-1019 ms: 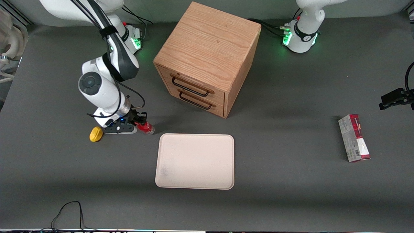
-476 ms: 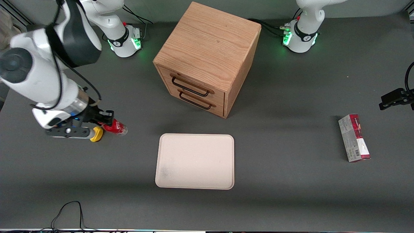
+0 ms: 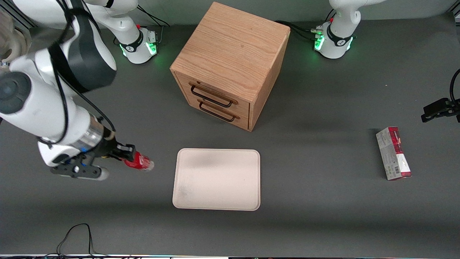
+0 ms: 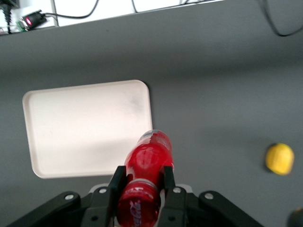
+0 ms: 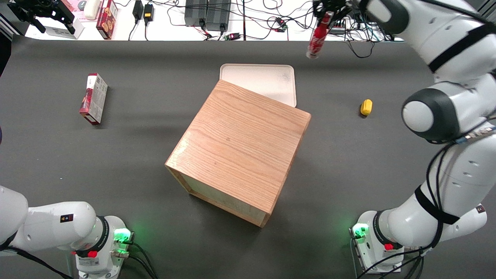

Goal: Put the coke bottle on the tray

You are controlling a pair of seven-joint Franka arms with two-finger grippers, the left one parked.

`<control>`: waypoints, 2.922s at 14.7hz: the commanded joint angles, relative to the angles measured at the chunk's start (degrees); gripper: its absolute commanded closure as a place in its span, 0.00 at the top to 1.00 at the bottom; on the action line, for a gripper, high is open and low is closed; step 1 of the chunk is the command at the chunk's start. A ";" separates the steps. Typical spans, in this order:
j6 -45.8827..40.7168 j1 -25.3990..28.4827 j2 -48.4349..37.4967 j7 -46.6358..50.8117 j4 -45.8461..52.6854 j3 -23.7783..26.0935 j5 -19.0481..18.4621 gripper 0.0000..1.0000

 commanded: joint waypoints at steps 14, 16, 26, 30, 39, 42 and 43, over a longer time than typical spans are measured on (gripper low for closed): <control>23.98 3.61 20.70 5.20 2.17 1.58 -7.32 0.05; 23.98 3.61 20.61 5.63 2.09 1.58 -7.49 0.98; 9.96 1.69 10.44 0.66 1.48 0.79 -6.27 1.00; 3.42 -0.69 -3.96 -7.18 -10.88 -3.23 -1.45 1.00; -3.53 -0.52 -31.58 -20.73 -33.76 -18.45 7.00 1.00; -3.62 -0.52 -34.67 -20.73 -36.68 -18.99 7.45 1.00; -3.62 -0.43 -34.67 -20.38 -36.50 -18.99 7.36 1.00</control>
